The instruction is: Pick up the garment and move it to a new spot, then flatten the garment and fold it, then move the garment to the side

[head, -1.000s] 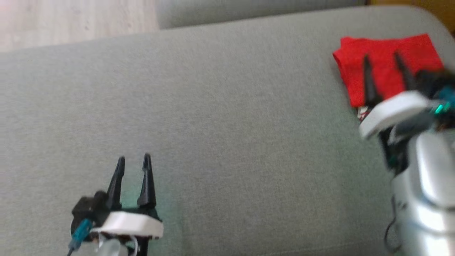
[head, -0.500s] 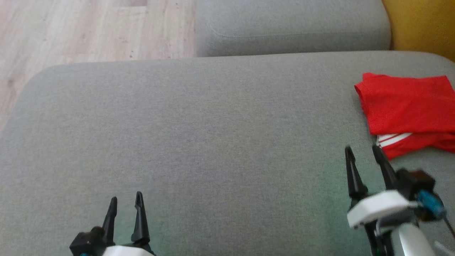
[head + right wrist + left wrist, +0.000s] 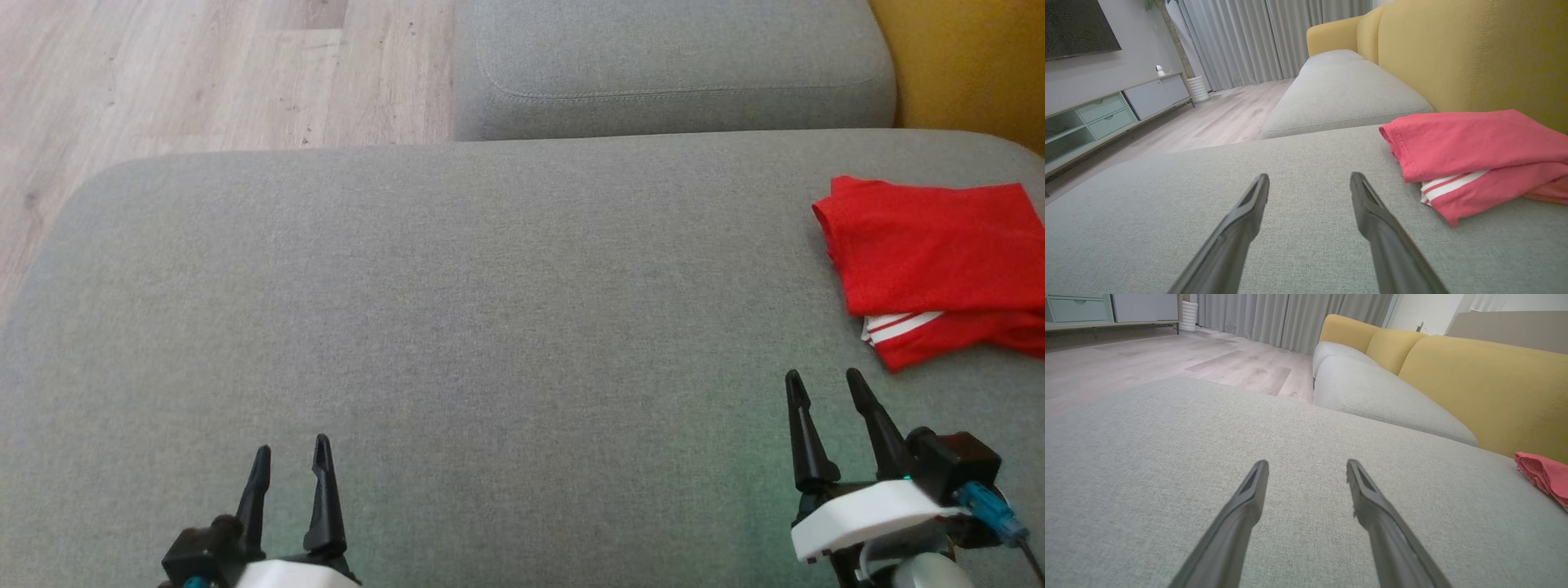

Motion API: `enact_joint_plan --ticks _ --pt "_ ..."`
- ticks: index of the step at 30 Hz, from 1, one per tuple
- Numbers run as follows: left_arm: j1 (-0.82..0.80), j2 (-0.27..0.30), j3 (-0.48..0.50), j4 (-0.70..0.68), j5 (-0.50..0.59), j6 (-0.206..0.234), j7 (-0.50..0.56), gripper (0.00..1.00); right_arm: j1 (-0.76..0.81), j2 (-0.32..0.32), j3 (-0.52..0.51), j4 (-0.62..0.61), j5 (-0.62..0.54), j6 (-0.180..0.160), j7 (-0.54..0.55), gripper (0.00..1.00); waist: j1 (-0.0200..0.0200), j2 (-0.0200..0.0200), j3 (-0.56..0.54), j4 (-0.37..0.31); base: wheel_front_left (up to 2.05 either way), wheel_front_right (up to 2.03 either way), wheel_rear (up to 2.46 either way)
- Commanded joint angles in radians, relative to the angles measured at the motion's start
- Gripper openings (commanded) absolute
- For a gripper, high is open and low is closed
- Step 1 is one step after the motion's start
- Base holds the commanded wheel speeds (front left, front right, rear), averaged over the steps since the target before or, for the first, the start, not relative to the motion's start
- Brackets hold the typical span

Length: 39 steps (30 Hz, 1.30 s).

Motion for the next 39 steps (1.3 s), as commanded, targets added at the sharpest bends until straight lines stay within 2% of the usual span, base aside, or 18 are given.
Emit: enact_joint_plan --ticks 1,14,15,20,39 --pt "-0.023 0.015 0.025 -0.034 0.002 0.007 -0.001 1.00 -0.024 -0.004 0.028 -0.036 0.001 0.007 -0.013 1.00 0.0000 -0.0001 0.000 -0.002 0.00 0.00 0.00" --pt "-0.025 0.026 0.021 -0.043 -0.003 0.020 0.014 1.00 -0.024 -0.004 0.037 -0.031 0.005 0.007 -0.010 1.00 0.0000 -0.0001 0.004 -0.003 0.00 0.00 0.00" --pt "0.000 0.013 -0.012 -0.012 0.000 0.017 0.018 0.00 0.000 0.000 0.014 0.000 0.000 0.000 -0.004 0.00 0.0000 -0.0001 0.004 -0.002 0.00 0.00 0.00" --pt "0.016 0.003 -0.016 0.051 -0.008 0.016 0.020 0.00 0.017 0.001 0.020 0.068 0.010 0.000 -0.002 0.00 0.0000 -0.0001 0.005 -0.003 0.00 0.00 0.00" --pt "-0.013 -0.008 0.038 0.041 -0.173 -0.013 0.067 0.00 -0.009 -0.008 0.007 0.064 0.222 0.001 0.025 0.00 0.0000 -0.0001 0.007 -0.009 0.00 0.00 0.00"
